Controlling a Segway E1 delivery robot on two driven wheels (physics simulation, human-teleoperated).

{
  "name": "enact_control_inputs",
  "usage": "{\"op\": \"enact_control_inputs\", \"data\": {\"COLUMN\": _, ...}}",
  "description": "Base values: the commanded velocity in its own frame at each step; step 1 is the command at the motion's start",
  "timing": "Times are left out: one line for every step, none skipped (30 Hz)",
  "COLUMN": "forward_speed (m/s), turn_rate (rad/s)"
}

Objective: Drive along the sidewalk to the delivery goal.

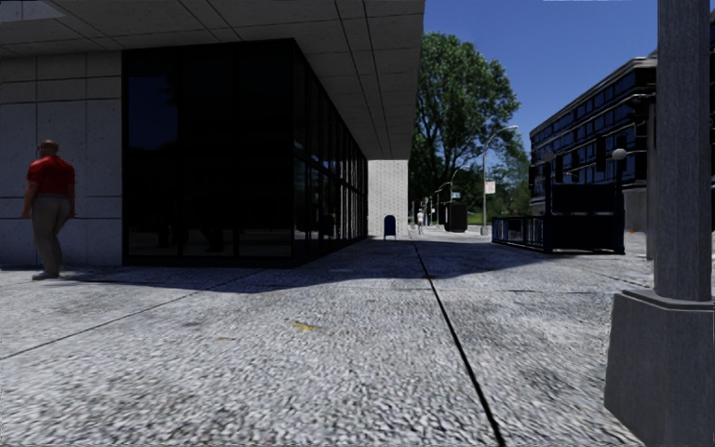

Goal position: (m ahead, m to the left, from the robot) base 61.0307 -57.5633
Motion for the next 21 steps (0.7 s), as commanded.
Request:
{"op": "enact_control_inputs", "data": {"forward_speed": 1.66, "turn_rate": -0.24}}
{"op": "enact_control_inputs", "data": {"forward_speed": 1.66, "turn_rate": -0.24}}
{"op": "enact_control_inputs", "data": {"forward_speed": 1.66, "turn_rate": -0.24}}
{"op": "enact_control_inputs", "data": {"forward_speed": 1.66, "turn_rate": -0.24}}
{"op": "enact_control_inputs", "data": {"forward_speed": 1.66, "turn_rate": -0.20}}
{"op": "enact_control_inputs", "data": {"forward_speed": 1.66, "turn_rate": -0.04}}
{"op": "enact_control_inputs", "data": {"forward_speed": 1.66, "turn_rate": -0.04}}
{"op": "enact_control_inputs", "data": {"forward_speed": 1.67, "turn_rate": 0.00}}
{"op": "enact_control_inputs", "data": {"forward_speed": 1.68, "turn_rate": 0.00}}
{"op": "enact_control_inputs", "data": {"forward_speed": 1.69, "turn_rate": 0.00}}
{"op": "enact_control_inputs", "data": {"forward_speed": 1.71, "turn_rate": 0.00}}
{"op": "enact_control_inputs", "data": {"forward_speed": 1.72, "turn_rate": 0.00}}
{"op": "enact_control_inputs", "data": {"forward_speed": 1.73, "turn_rate": 0.00}}
{"op": "enact_control_inputs", "data": {"forward_speed": 1.73, "turn_rate": 0.00}}
{"op": "enact_control_inputs", "data": {"forward_speed": 1.73, "turn_rate": 0.00}}
{"op": "enact_control_inputs", "data": {"forward_speed": 1.73, "turn_rate": 0.00}}
{"op": "enact_control_inputs", "data": {"forward_speed": 1.73, "turn_rate": 0.00}}
{"op": "enact_control_inputs", "data": {"forward_speed": 1.73, "turn_rate": 0.00}}
{"op": "enact_control_inputs", "data": {"forward_speed": 1.74, "turn_rate": 0.00}}
{"op": "enact_control_inputs", "data": {"forward_speed": 1.74, "turn_rate": 0.00}}
{"op": "enact_control_inputs", "data": {"forward_speed": 1.74, "turn_rate": 0.00}}
